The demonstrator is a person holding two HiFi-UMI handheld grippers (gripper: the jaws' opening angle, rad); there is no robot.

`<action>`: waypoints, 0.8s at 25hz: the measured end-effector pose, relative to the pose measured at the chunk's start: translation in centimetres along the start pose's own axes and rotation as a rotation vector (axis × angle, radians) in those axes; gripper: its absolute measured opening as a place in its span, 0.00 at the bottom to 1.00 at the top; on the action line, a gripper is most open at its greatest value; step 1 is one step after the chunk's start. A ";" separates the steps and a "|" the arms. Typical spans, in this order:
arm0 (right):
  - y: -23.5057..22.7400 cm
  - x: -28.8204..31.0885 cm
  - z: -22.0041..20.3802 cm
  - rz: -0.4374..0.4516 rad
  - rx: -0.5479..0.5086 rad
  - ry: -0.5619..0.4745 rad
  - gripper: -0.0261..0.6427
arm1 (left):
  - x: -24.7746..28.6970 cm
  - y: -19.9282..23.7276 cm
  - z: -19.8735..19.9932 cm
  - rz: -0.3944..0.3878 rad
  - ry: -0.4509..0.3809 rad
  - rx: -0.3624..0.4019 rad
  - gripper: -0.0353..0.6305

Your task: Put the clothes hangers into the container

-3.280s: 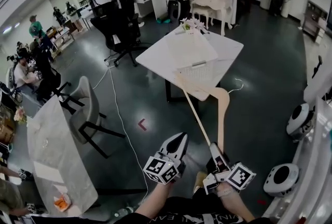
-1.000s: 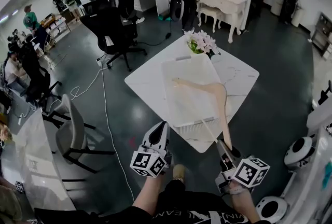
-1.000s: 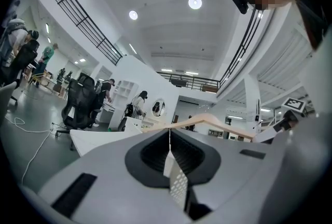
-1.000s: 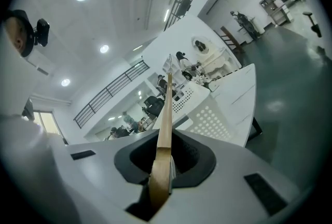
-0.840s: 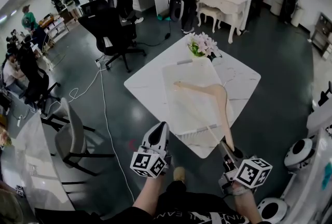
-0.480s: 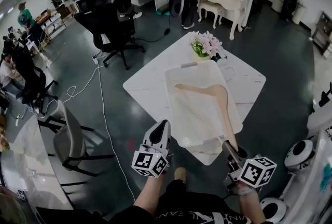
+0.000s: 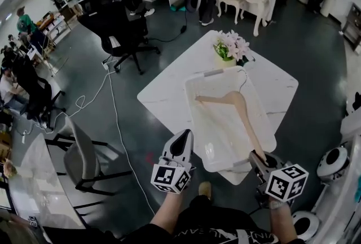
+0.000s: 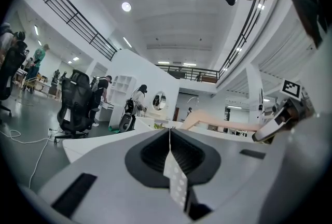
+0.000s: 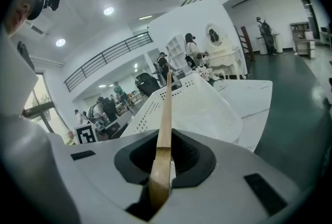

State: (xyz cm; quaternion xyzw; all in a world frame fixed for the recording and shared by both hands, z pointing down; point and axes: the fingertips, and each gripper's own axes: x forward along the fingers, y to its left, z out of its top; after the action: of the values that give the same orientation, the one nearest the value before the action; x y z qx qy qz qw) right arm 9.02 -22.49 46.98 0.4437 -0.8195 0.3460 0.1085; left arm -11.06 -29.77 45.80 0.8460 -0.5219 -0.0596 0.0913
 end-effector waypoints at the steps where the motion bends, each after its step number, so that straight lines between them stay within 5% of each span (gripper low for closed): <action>1: 0.0 0.3 0.0 0.004 -0.009 0.013 0.12 | 0.2 0.3 -0.1 -0.004 0.004 -0.001 0.07; 10: -0.4 1.5 0.4 -0.107 -0.306 0.168 0.12 | 1.1 1.3 -0.2 -0.033 0.008 -0.020 0.07; 20: 0.9 3.3 0.7 -0.083 -0.327 0.187 0.12 | 0.9 1.9 0.0 -0.044 0.012 -0.013 0.07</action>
State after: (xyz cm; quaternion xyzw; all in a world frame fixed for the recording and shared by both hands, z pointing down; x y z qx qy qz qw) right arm 6.46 -24.75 47.63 0.4193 -0.8322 0.2433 0.2691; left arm -12.35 -31.42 46.20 0.8570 -0.5023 -0.0597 0.0987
